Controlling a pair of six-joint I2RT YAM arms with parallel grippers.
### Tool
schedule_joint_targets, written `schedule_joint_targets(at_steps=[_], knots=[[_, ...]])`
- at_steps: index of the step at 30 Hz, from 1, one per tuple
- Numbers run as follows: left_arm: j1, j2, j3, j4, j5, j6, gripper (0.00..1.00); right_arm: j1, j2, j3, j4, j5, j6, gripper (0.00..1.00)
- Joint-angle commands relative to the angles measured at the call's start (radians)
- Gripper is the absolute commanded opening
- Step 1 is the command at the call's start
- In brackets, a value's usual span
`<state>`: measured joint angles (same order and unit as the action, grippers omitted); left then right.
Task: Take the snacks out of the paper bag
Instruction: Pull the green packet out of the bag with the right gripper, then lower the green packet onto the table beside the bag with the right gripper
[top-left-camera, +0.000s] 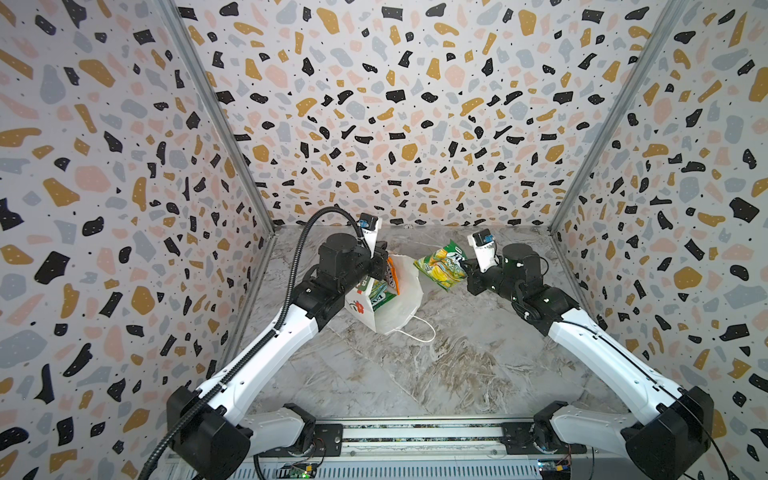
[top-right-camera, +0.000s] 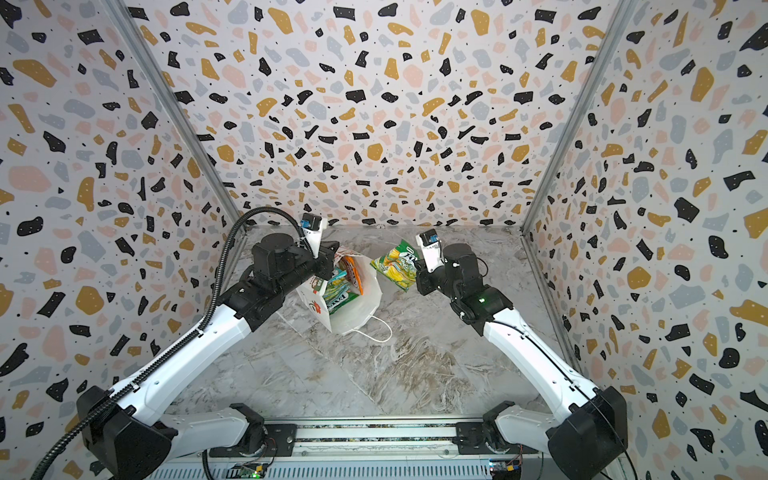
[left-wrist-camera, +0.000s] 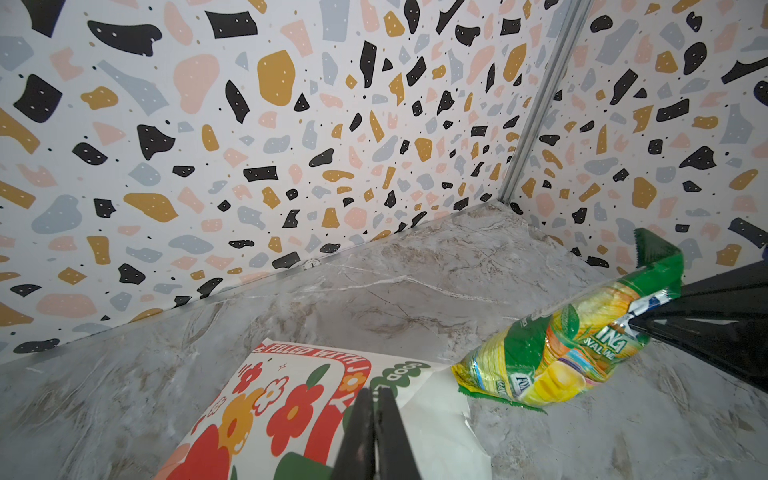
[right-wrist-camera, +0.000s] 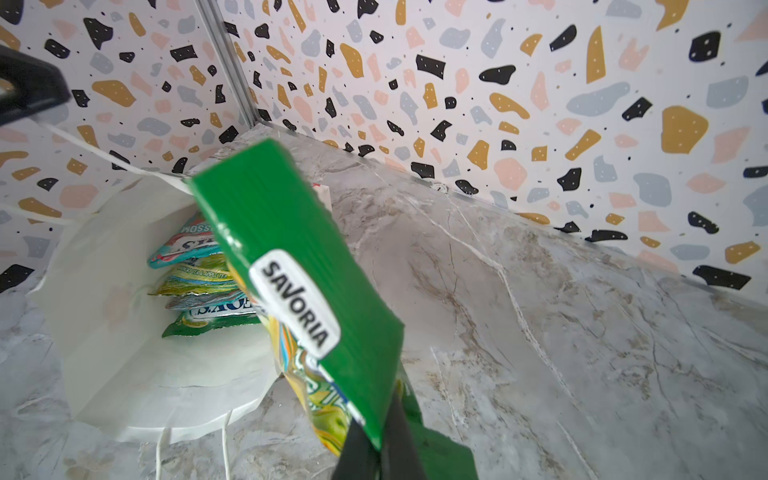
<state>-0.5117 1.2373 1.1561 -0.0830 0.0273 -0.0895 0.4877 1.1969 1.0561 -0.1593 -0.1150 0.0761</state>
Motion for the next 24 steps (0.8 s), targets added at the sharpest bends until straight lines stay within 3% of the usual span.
schedule_joint_targets(at_steps=[1, 10, 24], knots=[[-0.001, -0.013, -0.001, 0.048, 0.010, 0.017, 0.00, -0.037, -0.018, 0.000, 0.015, -0.036, 0.027, 0.00], [-0.001, -0.012, 0.001, 0.046, 0.016, 0.017, 0.00, -0.131, 0.013, -0.036, 0.027, -0.102, 0.070, 0.00], [-0.001, -0.015, -0.001, 0.039, 0.068, 0.040, 0.00, -0.202, 0.361, 0.059, 0.213, -0.385, 0.162, 0.00]])
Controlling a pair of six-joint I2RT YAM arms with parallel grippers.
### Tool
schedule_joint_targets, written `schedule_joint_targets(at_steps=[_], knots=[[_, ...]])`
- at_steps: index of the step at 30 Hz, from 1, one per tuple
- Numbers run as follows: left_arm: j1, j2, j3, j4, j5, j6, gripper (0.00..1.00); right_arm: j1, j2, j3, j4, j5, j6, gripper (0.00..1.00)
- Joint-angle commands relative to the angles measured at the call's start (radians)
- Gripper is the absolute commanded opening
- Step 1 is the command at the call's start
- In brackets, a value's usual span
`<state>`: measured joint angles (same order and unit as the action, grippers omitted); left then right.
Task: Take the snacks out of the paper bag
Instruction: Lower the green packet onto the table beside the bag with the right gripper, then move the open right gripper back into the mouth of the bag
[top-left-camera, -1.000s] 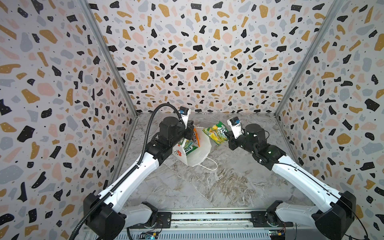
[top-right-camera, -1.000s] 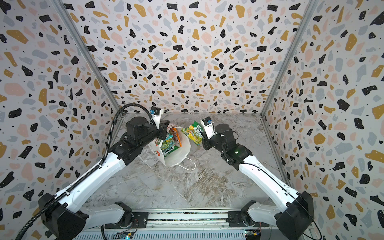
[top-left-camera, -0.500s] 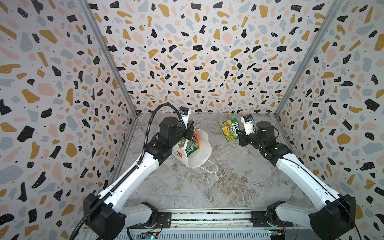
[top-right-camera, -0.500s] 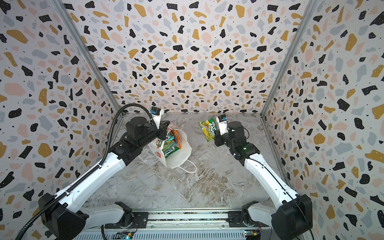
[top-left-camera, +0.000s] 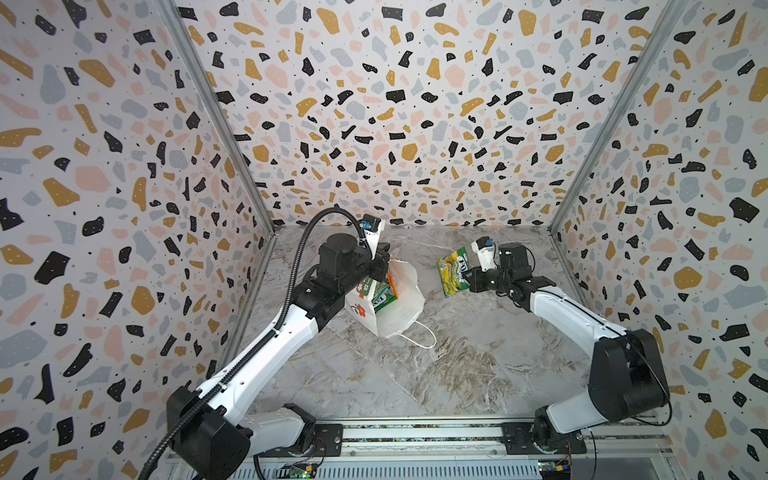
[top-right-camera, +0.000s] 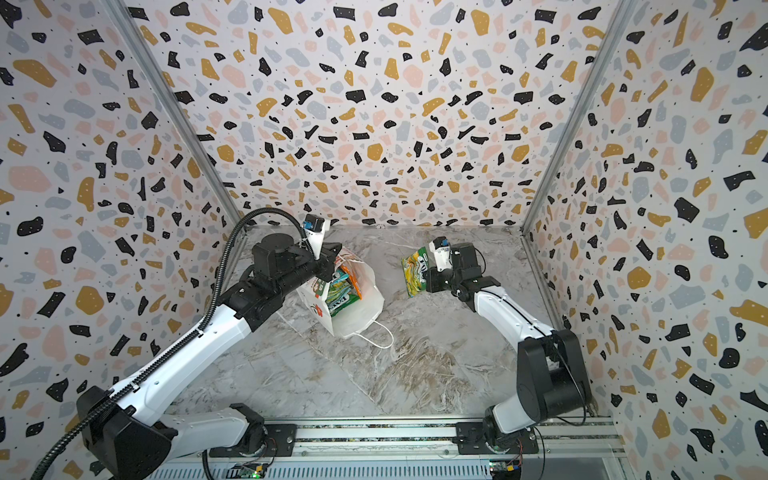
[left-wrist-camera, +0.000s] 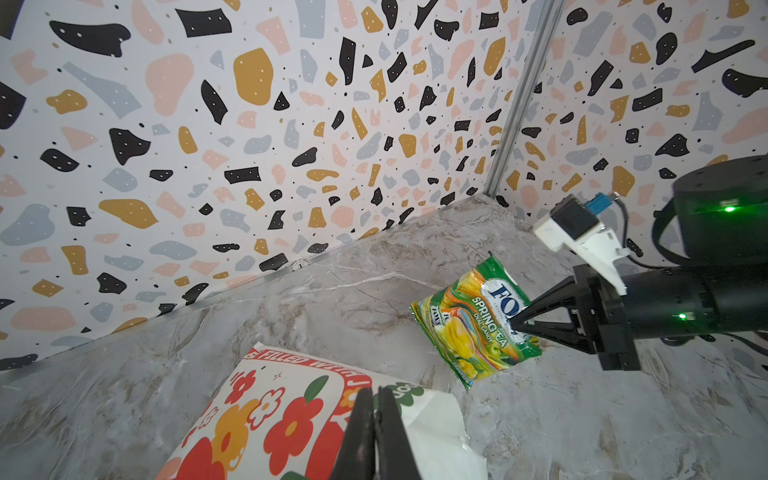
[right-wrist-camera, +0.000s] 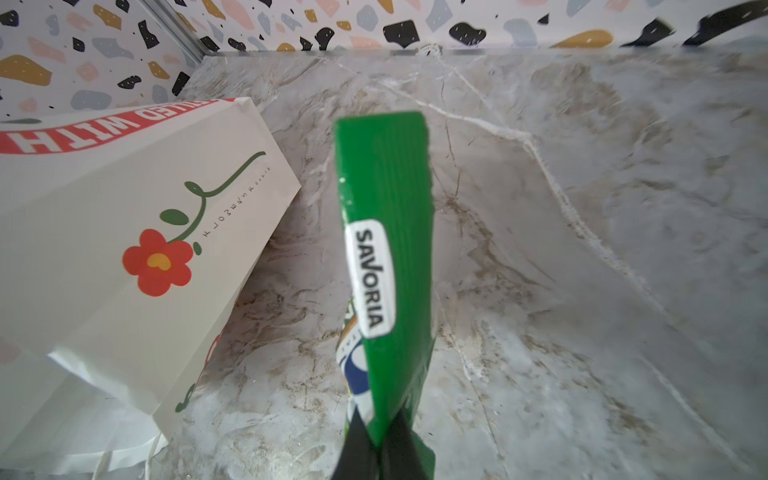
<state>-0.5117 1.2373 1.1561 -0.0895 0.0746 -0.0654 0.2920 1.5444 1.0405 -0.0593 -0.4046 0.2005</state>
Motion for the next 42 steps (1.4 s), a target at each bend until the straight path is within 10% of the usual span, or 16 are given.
schedule_joint_targets(at_steps=[1, 25, 34, 42], knots=[[-0.001, -0.015, -0.001, 0.045, 0.022, 0.016, 0.00, -0.008, 0.033, 0.082, 0.125, -0.110, 0.044, 0.00], [-0.001, -0.006, -0.006, 0.049, 0.036, 0.015, 0.00, -0.093, 0.413, 0.295, -0.002, -0.034, -0.034, 0.06], [-0.001, -0.002, -0.004, 0.047, 0.039, 0.015, 0.00, -0.093, 0.424, 0.322, -0.030, 0.075, -0.049, 0.50], [-0.001, -0.001, -0.004, 0.046, 0.042, 0.013, 0.00, -0.090, 0.265, 0.225, -0.009, 0.102, -0.037, 0.58]])
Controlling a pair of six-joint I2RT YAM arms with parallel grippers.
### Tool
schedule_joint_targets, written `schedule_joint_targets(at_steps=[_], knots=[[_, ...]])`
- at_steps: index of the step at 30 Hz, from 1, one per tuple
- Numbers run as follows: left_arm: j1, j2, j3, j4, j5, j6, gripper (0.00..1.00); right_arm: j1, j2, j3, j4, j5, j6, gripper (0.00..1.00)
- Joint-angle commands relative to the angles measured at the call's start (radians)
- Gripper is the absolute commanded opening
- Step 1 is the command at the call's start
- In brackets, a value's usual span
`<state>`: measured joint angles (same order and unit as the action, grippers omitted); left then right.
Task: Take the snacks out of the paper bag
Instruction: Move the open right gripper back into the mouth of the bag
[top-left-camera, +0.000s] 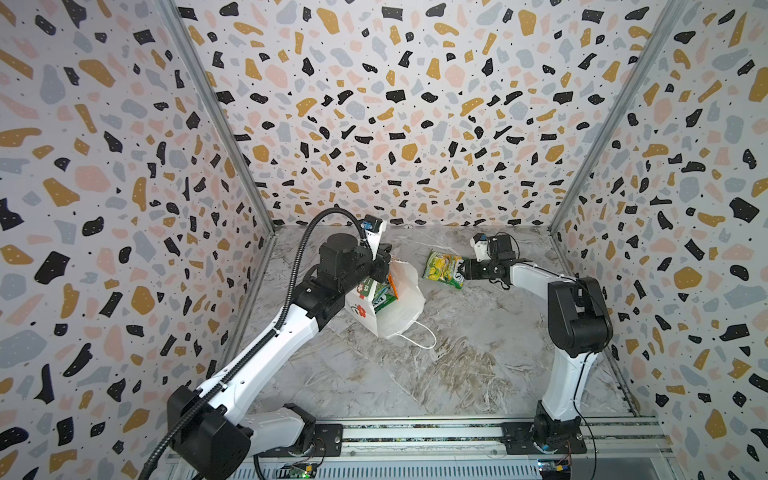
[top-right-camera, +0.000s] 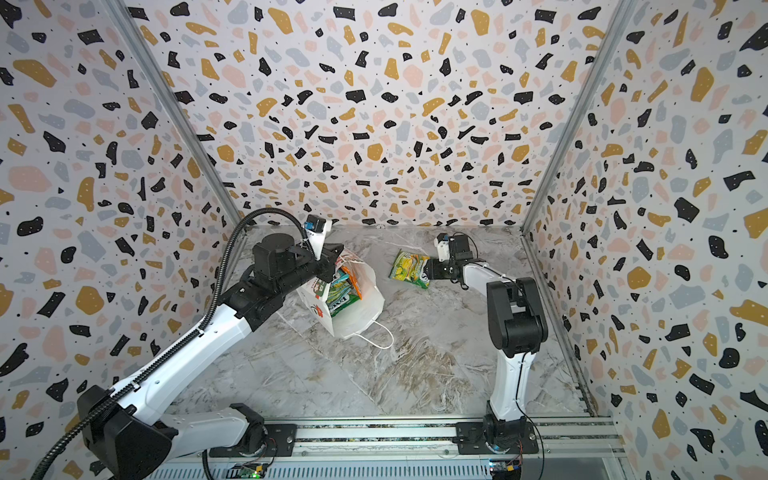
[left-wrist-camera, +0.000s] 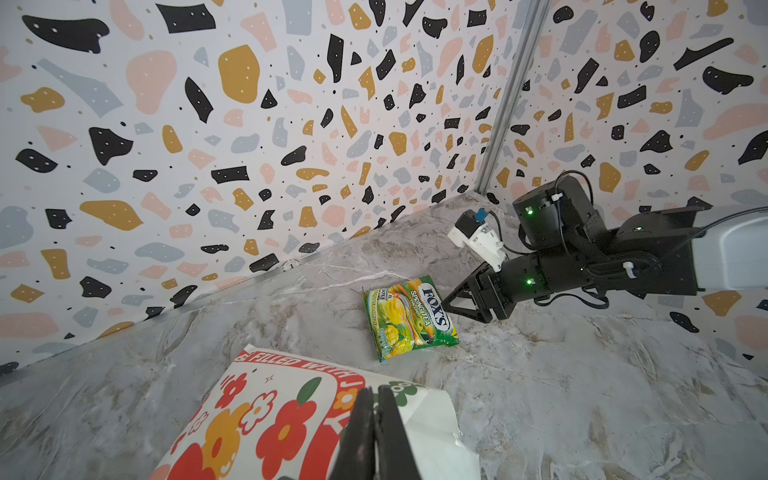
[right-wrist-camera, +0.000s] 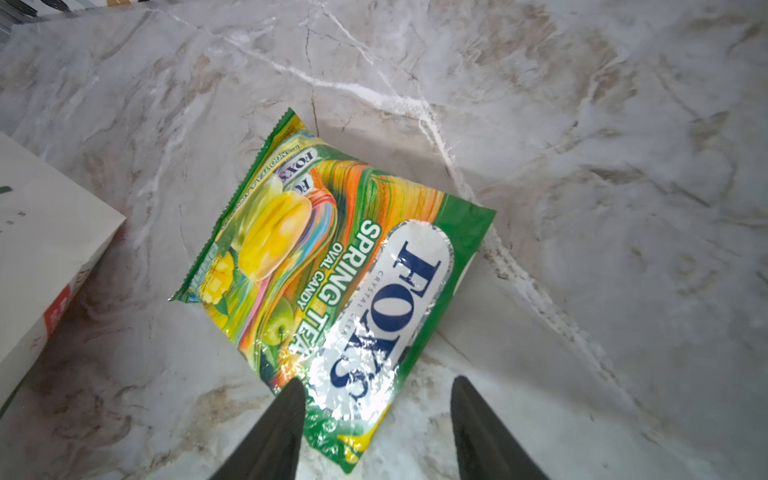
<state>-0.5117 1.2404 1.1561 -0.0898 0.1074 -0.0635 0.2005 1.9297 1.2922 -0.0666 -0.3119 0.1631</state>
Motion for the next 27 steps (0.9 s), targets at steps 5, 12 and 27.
schedule_joint_targets(at_steps=[5, 12, 27], knots=[[-0.001, -0.004, -0.007, 0.048, 0.009, 0.009, 0.00, 0.038, -0.313, -0.165, 0.050, -0.094, 0.012, 0.58], [-0.001, -0.005, -0.007, 0.053, 0.014, 0.005, 0.00, 0.175, -0.543, -0.296, 0.104, -0.161, -0.014, 0.58], [-0.001, -0.006, -0.005, 0.051, 0.012, 0.003, 0.00, 0.509, -0.533, -0.275, 0.090, -0.161, -0.158, 0.56]])
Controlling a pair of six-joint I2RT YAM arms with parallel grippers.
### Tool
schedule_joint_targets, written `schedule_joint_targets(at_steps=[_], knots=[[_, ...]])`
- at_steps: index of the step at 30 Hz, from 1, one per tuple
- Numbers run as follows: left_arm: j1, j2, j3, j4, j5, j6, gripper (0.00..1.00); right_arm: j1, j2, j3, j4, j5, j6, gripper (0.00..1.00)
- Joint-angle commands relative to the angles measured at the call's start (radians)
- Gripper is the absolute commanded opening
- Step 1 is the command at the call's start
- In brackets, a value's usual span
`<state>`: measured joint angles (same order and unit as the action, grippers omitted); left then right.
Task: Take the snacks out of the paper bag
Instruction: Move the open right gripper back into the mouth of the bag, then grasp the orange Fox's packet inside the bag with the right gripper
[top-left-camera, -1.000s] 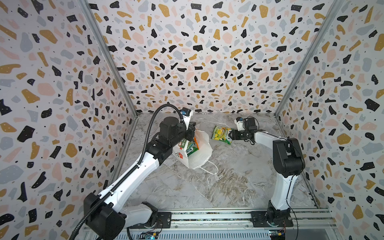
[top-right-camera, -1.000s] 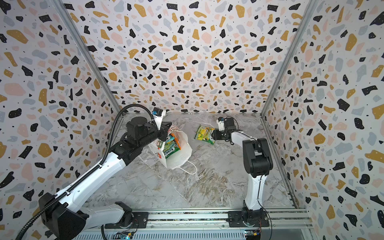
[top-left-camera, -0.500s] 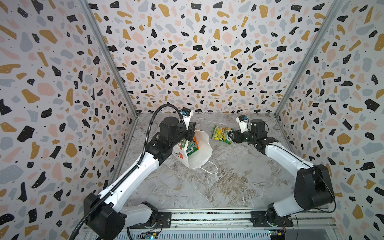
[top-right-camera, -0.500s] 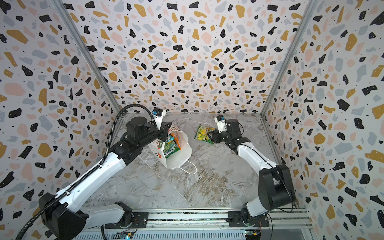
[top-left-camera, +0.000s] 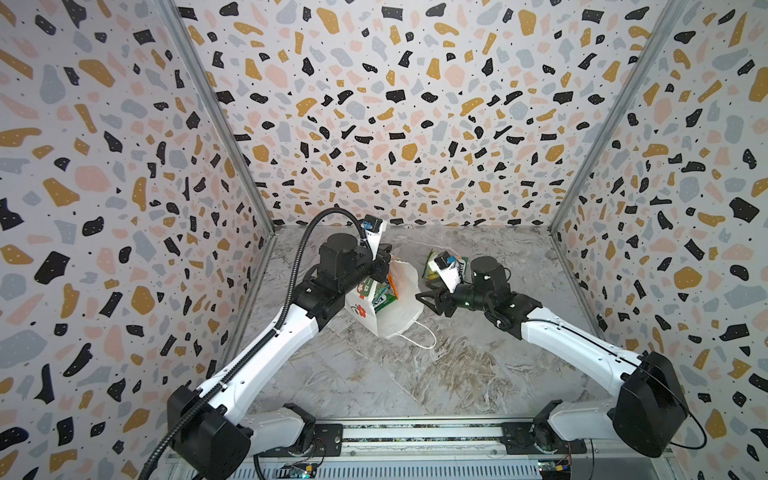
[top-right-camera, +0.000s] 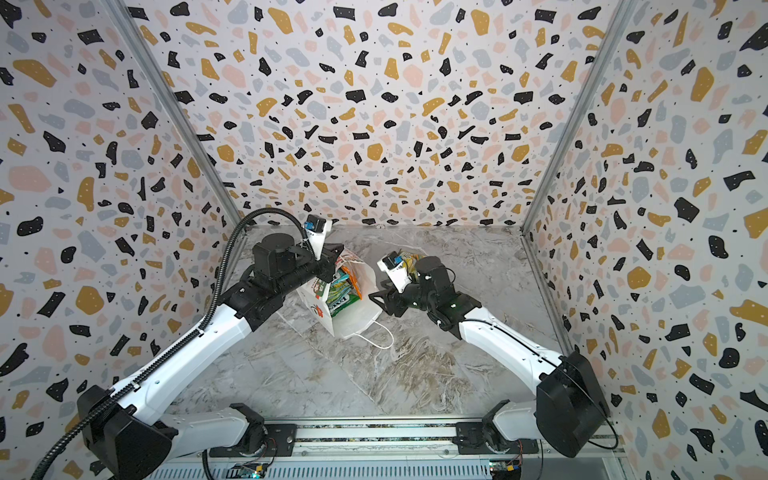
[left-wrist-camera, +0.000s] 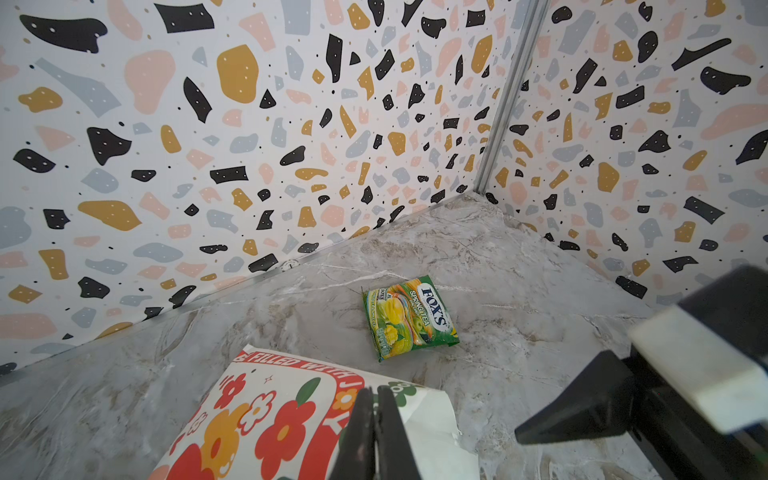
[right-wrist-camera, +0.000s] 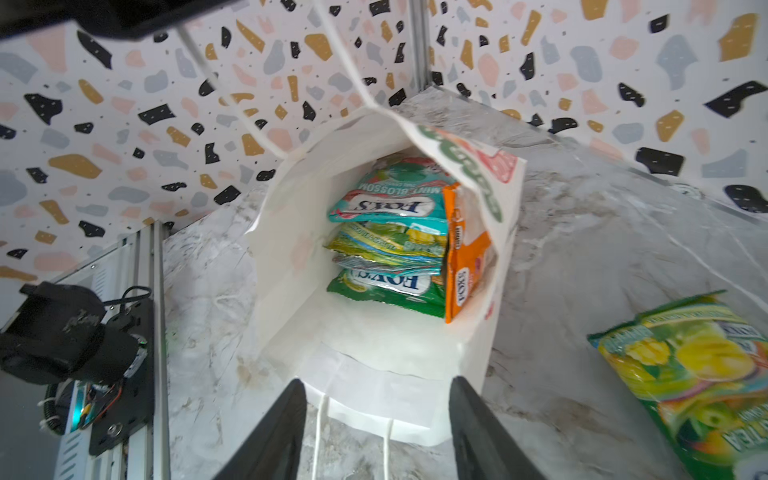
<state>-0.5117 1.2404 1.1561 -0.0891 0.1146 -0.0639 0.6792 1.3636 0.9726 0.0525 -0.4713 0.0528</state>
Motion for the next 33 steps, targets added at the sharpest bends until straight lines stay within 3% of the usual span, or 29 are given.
schedule_joint_targets(at_steps=[1, 12, 22, 33], knots=[[-0.001, -0.006, -0.004, 0.051, 0.005, 0.003, 0.00, 0.047, 0.052, 0.055, -0.038, 0.019, -0.055, 0.55], [-0.001, -0.007, -0.006, 0.051, 0.007, 0.003, 0.00, 0.147, 0.220, 0.126, -0.079, 0.181, -0.095, 0.52], [-0.001, -0.007, -0.005, 0.051, 0.013, 0.003, 0.00, 0.184, 0.387, 0.245, -0.070, 0.474, -0.039, 0.49], [-0.001, -0.009, -0.005, 0.052, 0.017, 0.001, 0.00, 0.191, 0.501, 0.323, 0.014, 0.625, 0.001, 0.46]])
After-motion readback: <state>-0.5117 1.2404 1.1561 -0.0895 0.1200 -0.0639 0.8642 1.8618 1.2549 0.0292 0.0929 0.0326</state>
